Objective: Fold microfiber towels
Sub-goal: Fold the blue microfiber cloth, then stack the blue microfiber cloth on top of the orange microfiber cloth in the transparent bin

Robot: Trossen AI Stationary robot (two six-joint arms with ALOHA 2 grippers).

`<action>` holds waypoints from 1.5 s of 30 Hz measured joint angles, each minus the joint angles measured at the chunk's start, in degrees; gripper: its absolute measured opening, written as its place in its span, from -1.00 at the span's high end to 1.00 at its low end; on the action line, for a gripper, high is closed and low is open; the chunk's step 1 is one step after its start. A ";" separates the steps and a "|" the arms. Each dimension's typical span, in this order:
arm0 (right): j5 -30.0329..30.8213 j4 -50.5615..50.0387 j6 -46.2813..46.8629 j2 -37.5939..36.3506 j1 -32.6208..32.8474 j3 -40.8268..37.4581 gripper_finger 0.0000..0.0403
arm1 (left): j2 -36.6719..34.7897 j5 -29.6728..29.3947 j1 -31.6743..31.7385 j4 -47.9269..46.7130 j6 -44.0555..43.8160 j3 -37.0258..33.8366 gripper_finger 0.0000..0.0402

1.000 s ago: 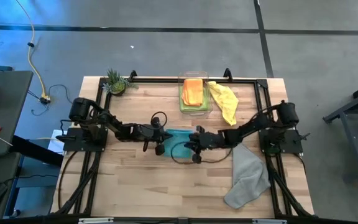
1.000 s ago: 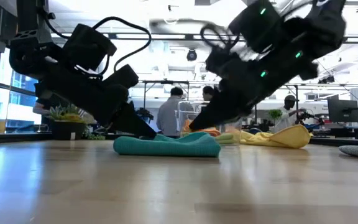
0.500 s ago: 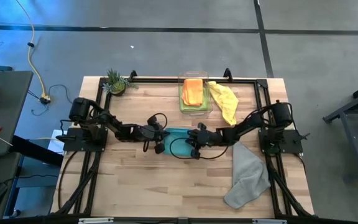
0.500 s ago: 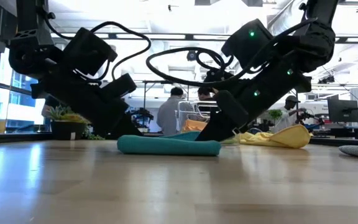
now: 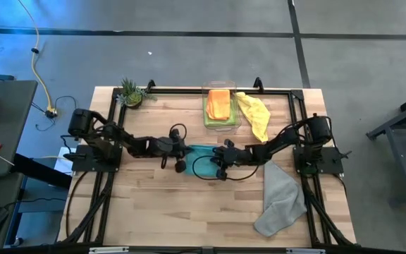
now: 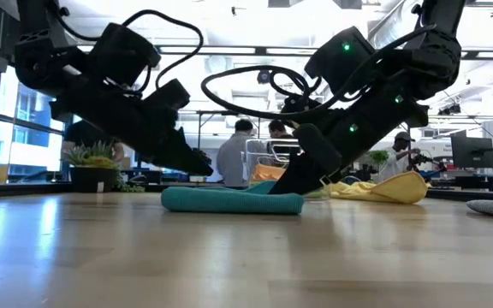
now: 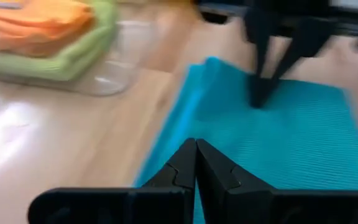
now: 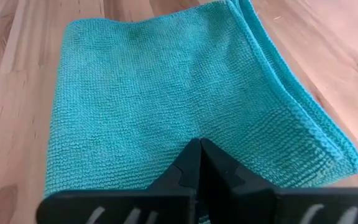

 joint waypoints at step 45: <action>5.05 -26.73 -3.77 -5.65 14.00 11.67 0.14 | -10.48 10.40 -10.47 -16.99 -0.83 0.09 0.83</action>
